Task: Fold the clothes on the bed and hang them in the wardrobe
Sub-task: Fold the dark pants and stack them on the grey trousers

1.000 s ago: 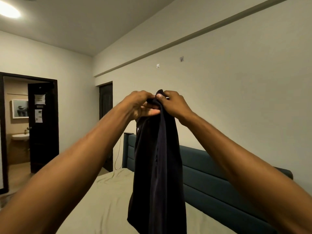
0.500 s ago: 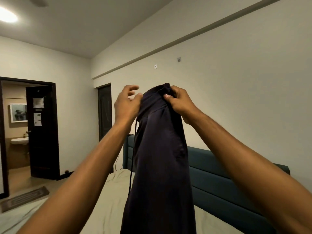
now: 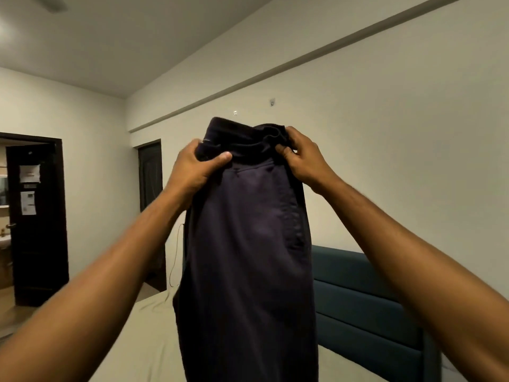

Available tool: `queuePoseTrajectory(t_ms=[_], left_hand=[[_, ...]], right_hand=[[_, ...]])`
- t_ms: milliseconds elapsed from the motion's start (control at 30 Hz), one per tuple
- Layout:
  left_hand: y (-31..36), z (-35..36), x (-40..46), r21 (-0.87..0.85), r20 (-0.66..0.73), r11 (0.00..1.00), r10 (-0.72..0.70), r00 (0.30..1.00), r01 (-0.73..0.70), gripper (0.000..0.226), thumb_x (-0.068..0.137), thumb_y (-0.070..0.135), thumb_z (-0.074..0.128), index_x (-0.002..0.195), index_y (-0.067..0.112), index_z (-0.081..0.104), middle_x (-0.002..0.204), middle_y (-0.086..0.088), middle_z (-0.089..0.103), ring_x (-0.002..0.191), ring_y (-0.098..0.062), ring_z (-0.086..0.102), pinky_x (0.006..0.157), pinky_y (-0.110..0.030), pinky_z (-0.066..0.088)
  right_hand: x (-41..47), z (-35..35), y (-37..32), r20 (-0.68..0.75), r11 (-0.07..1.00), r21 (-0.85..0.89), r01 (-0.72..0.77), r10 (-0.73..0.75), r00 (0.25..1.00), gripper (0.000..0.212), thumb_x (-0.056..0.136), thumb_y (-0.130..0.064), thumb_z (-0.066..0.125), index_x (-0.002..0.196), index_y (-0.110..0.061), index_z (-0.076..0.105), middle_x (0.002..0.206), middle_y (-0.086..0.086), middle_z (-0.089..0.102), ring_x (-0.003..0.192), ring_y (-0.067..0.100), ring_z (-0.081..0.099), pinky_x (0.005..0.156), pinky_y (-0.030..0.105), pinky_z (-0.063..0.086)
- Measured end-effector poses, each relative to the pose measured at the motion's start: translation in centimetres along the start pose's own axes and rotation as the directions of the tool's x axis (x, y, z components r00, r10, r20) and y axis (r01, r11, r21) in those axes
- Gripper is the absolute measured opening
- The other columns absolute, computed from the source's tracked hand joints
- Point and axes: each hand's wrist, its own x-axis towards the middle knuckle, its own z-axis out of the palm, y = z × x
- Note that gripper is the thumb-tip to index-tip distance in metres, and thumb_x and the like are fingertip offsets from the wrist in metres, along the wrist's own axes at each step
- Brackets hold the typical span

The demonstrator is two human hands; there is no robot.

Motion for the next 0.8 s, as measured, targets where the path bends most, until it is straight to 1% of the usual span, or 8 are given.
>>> queuePoseTrajectory(t_ms=[67,167,267,433,533,633,733,800], left_hand=[[1.0,0.5,0.8,0.217,-0.006,0.967,0.140,0.990,-0.135,0.046,0.080,0.045,0.080,0.104,0.013,0.060,0.097,-0.001,0.069,0.088,-0.016,0.064,0.073,-0.030,0.050],[2.4,0.9,1.5,0.379,0.009,0.898,0.240,0.971,-0.225,0.051,0.081,0.054,0.075,0.106,0.013,0.056,0.097,0.003,0.065,0.089,-0.015,0.059,0.069,-0.025,0.044],[3.0,0.7,2.1,0.417,0.014,0.880,0.243,0.970,-0.227,0.051,0.082,0.057,0.072,0.106,0.015,0.055,0.096,0.003,0.063,0.088,-0.015,0.058,0.064,-0.019,0.041],[3.1,-1.0,2.7,0.482,0.092,0.854,0.175,0.980,-0.197,0.054,0.084,0.061,0.067,0.108,0.014,0.056,0.100,-0.001,0.065,0.094,-0.021,0.059,0.075,-0.036,0.045],[2.4,-2.5,2.4,0.455,0.166,0.878,0.082,0.983,-0.150,0.058,0.079,0.070,0.066,0.107,0.021,0.057,0.104,-0.002,0.066,0.099,-0.024,0.063,0.087,-0.047,0.053],[2.3,-4.2,1.8,0.337,0.225,0.941,-0.043,0.973,-0.037,0.077,0.059,0.085,0.070,0.108,0.027,0.061,0.109,-0.001,0.070,0.104,-0.025,0.067,0.095,-0.055,0.053],[3.6,-5.6,1.5,0.226,0.301,0.974,-0.096,0.949,0.027,0.086,0.052,0.082,0.077,0.116,0.026,0.066,0.112,0.000,0.074,0.106,-0.022,0.070,0.097,-0.048,0.054],[5.1,-6.4,1.4,0.161,0.336,0.986,-0.088,0.938,0.035,0.077,0.054,0.073,0.081,0.114,0.026,0.069,0.110,0.001,0.075,0.104,-0.018,0.071,0.090,-0.037,0.056]], right_hand=[[0.1,-0.3,0.4,-0.086,0.997,-0.080,0.012,-0.019,0.996,0.020,0.099,-0.018,0.053,0.118,-0.014,0.058,0.108,-0.002,0.069,0.100,0.018,0.063,0.089,0.045,0.051],[0.5,-0.2,0.3,-0.168,0.995,-0.098,-0.020,0.004,0.986,0.021,0.099,-0.019,0.051,0.118,-0.012,0.056,0.107,0.002,0.069,0.098,0.025,0.063,0.086,0.047,0.051],[1.0,-0.2,0.3,-0.161,0.997,-0.060,-0.048,0.038,0.986,0.023,0.101,-0.023,0.050,0.120,-0.013,0.055,0.112,0.002,0.068,0.104,0.025,0.062,0.090,0.047,0.051],[1.3,-0.1,-0.1,-0.048,0.997,-0.002,-0.074,0.074,0.996,0.024,0.102,-0.023,0.050,0.125,-0.014,0.055,0.119,0.000,0.064,0.108,0.019,0.061,0.096,0.042,0.051],[1.1,0.4,-0.2,0.068,0.995,0.008,-0.104,0.103,0.992,0.027,0.102,-0.023,0.050,0.128,-0.016,0.055,0.123,0.000,0.063,0.111,0.017,0.060,0.100,0.042,0.050],[1.0,1.2,-0.5,0.140,0.988,0.102,-0.117,0.102,0.985,0.029,0.102,-0.020,0.049,0.130,-0.016,0.056,0.126,0.001,0.062,0.116,0.017,0.059,0.104,0.042,0.048],[1.3,1.4,-1.7,0.204,0.949,0.283,-0.138,0.080,0.976,0.032,0.104,-0.012,0.046,0.136,-0.008,0.052,0.128,0.010,0.061,0.116,0.021,0.061,0.099,0.033,0.052],[1.8,1.1,-2.9,0.219,0.914,0.383,-0.135,0.053,0.974,0.032,0.104,-0.012,0.046,0.136,-0.006,0.052,0.126,0.013,0.062,0.111,0.021,0.063,0.092,0.030,0.054]])
